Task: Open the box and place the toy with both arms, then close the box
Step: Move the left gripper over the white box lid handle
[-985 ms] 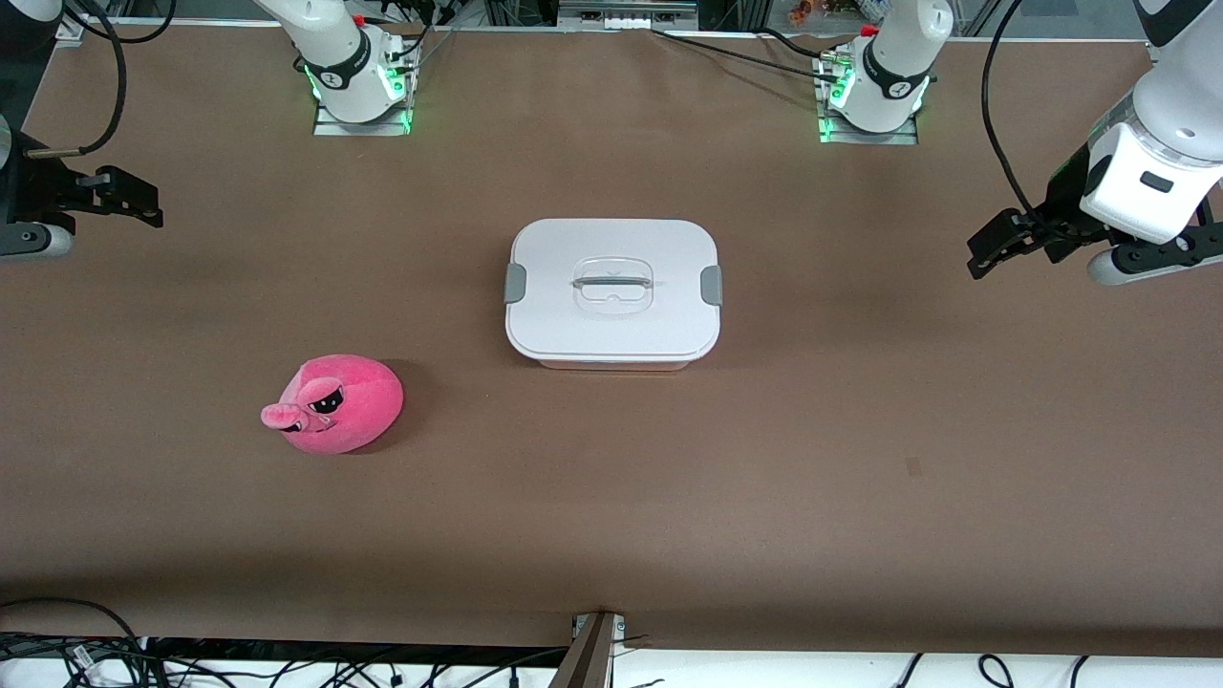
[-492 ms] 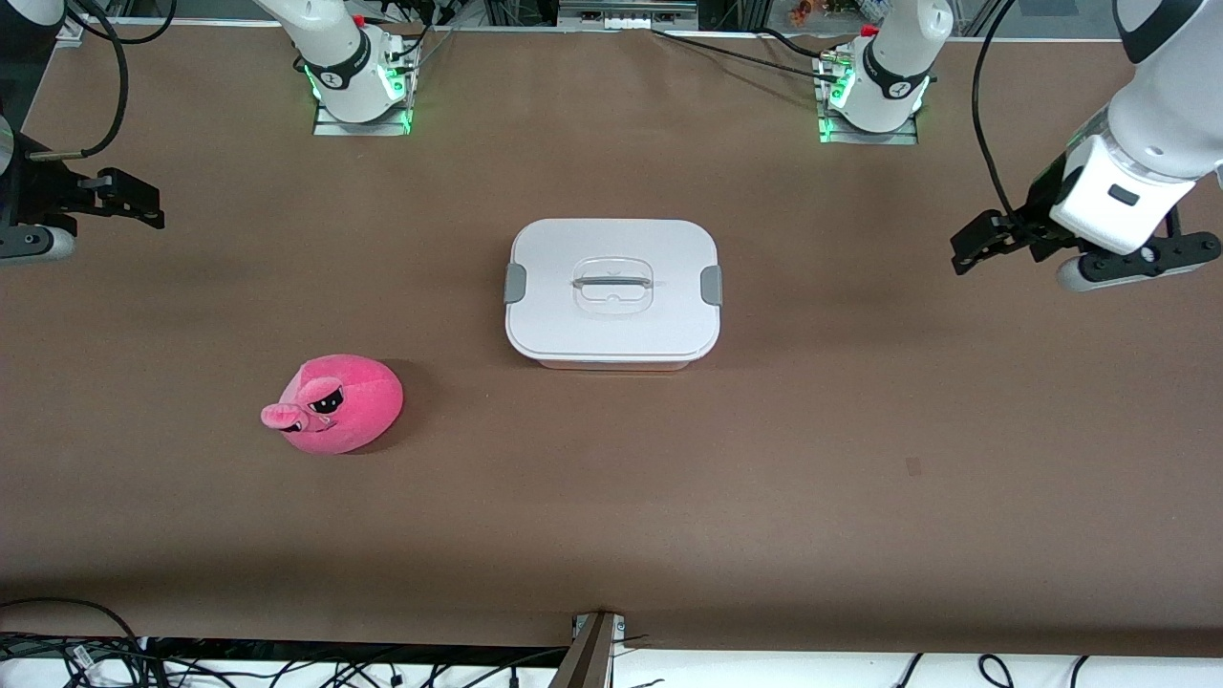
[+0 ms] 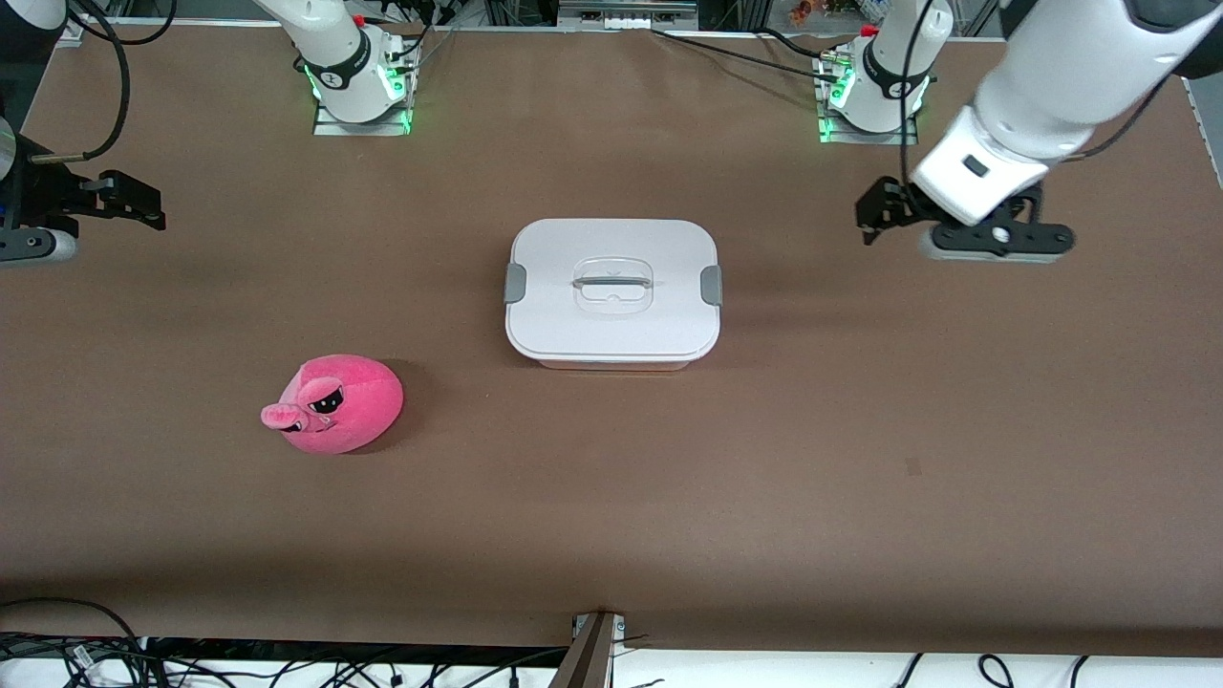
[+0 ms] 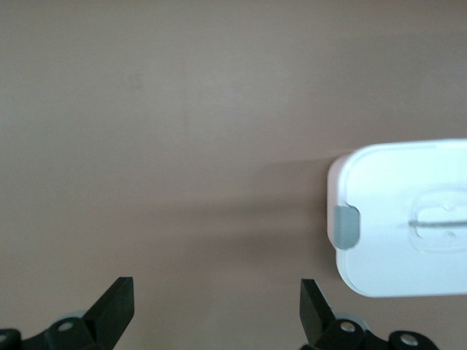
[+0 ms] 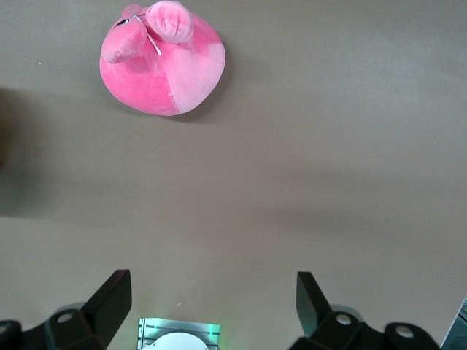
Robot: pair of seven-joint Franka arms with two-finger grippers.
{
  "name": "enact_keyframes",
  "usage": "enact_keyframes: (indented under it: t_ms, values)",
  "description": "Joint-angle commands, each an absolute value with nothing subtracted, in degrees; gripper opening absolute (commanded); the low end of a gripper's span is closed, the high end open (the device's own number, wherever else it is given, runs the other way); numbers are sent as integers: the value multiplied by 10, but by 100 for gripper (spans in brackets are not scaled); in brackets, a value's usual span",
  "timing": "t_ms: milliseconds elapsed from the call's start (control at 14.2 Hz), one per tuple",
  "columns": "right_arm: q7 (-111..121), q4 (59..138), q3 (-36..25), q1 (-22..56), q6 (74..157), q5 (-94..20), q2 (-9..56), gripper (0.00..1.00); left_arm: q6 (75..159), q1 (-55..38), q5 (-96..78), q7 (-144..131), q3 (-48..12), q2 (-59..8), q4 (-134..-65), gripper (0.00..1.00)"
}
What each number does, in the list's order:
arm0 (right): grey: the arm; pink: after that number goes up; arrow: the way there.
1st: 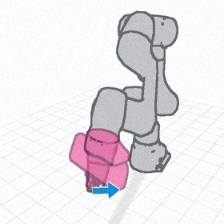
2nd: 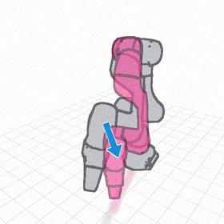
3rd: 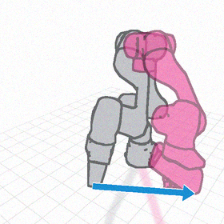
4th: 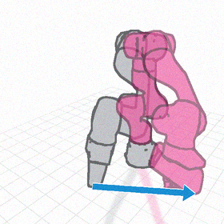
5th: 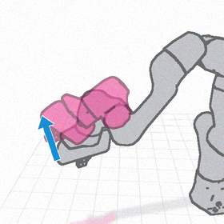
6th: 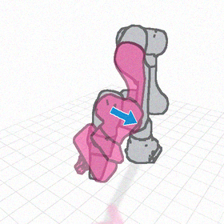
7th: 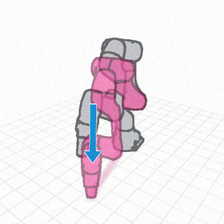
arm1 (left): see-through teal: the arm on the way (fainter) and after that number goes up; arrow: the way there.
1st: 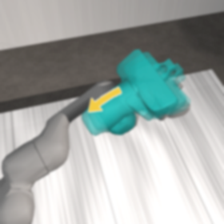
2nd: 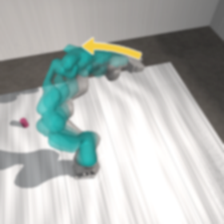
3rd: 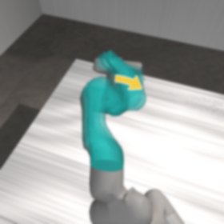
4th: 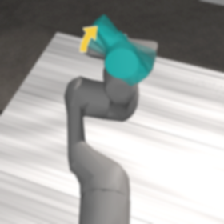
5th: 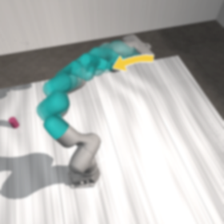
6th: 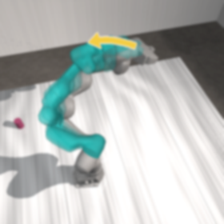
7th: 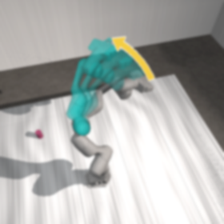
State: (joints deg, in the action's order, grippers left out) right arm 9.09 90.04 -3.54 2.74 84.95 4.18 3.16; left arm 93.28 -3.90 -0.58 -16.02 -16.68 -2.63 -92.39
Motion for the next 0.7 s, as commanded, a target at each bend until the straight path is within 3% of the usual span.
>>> enact_keyframes:
  t_ms: [0, 633]
  values:
    - [95, 886, -33, 23, 846, 33, 39, 100, 925, -36, -23, -84, -184, -35, -909, 100]
    - [94, 887, -33, 24, 845, 32, 62, 100, 1012, -56, -105, 269, -186, -144, -899, 100]
